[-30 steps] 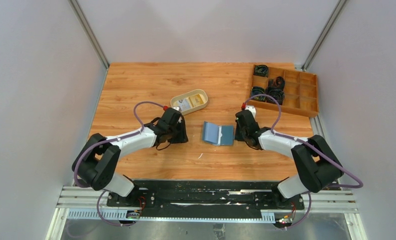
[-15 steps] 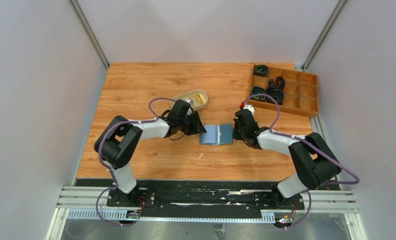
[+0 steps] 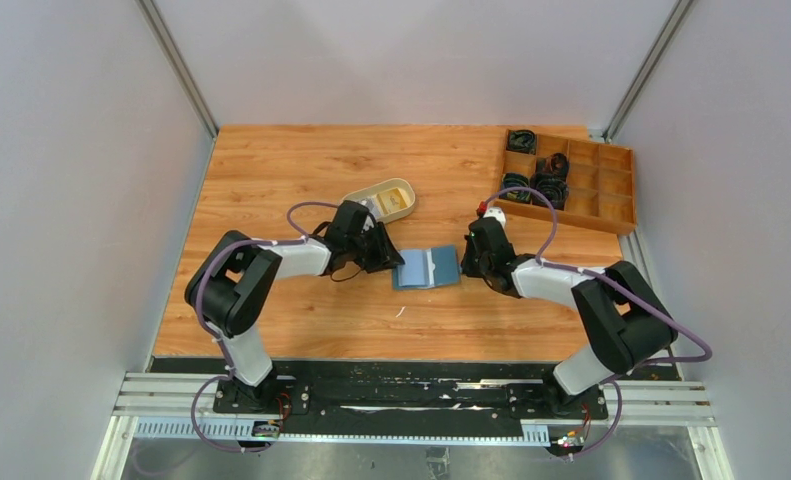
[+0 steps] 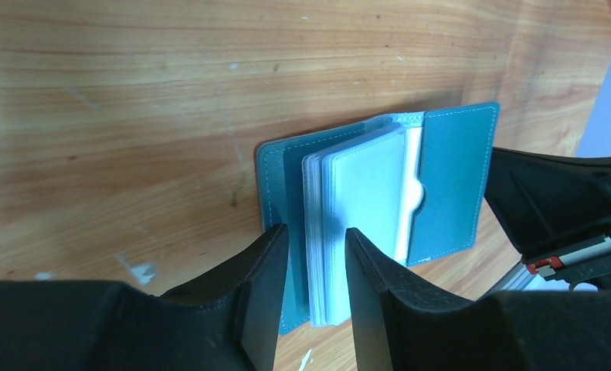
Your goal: Take the credit cards out of the card holder
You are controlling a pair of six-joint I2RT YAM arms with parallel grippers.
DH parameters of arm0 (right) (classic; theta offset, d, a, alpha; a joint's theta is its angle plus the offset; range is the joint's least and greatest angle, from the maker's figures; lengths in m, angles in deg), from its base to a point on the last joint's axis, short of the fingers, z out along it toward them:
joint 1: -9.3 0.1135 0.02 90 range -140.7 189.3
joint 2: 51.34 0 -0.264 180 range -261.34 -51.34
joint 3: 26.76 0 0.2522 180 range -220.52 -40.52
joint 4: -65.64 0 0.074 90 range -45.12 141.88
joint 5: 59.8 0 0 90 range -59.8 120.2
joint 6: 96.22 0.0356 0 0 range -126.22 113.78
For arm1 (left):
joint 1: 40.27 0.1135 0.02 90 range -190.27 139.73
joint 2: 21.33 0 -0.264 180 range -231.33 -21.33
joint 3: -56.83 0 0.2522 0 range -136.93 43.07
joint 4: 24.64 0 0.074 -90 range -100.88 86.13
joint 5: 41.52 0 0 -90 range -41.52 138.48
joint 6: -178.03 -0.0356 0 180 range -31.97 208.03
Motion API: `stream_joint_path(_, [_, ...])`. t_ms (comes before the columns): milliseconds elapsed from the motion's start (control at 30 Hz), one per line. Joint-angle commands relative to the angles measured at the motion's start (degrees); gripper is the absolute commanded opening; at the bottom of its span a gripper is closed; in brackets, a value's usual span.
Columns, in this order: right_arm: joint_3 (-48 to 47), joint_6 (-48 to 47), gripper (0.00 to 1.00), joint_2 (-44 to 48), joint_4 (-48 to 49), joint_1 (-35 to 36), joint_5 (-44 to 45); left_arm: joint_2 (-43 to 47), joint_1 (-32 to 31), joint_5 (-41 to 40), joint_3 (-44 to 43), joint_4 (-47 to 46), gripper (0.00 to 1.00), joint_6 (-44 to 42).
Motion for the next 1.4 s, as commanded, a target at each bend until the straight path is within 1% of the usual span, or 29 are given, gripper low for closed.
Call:
stream_joint_path(0, [0.89,-0.35,0.03,-2.76,-3.88,-0.56,-1.76,2.14,1.87,-2.45,1.34,5.41,0.43,-2.07])
stream_joint_path(167, [1.07,-0.21,0.03,-3.46,-3.34,-0.58,-2.40,3.94,2.26,-2.55,1.14,7.81,0.43,-3.42])
stream_joint_path(333, [1.05,-0.30,0.03,-3.83,-2.97,-0.56,-2.76,4.33,2.35,-0.20,1.10,9.59,0.43,-4.90])
stream_joint_path(467, [1.15,-0.23,0.03,-4.05,-2.50,-0.56,-3.29,6.05,2.51,-1.54,0.96,12.15,0.44,-6.54])
stream_joint_path(567, [1.14,-0.17,0.03,-4.42,-2.26,-0.60,-3.64,4.86,2.61,-0.37,1.41,10.97,0.44,-5.40])
stream_joint_path(633, [1.34,-0.14,0.03,-4.32,-2.26,-0.57,-3.69,3.82,2.62,0.93,2.34,9.05,0.43,-3.84])
stream_joint_path(833, [2.08,-0.15,0.03,-3.59,-2.17,-0.57,-3.69,4.04,2.62,0.57,6.21,4.13,0.44,-0.48])
stream_joint_path(933, [2.10,-0.08,0.03,-3.82,-1.92,-0.57,-3.84,3.50,2.61,2.57,8.58,-0.70,0.43,2.46])
stream_joint_path(967, [2.10,-0.11,0.03,-3.82,-1.84,-0.56,-3.86,3.63,2.62,2.97,9.73,-3.67,0.43,3.57])
stream_joint_path(1167, [2.26,0.12,0.02,-3.63,-1.47,-0.56,-4.19,5.87,2.62,3.92,15.76,-15.60,0.44,9.17])
stream_joint_path(1367, [2.60,0.05,0.02,-3.42,-1.31,-0.56,-4.30,7.52,2.62,2.75,18.88,-21.15,0.37,11.94])
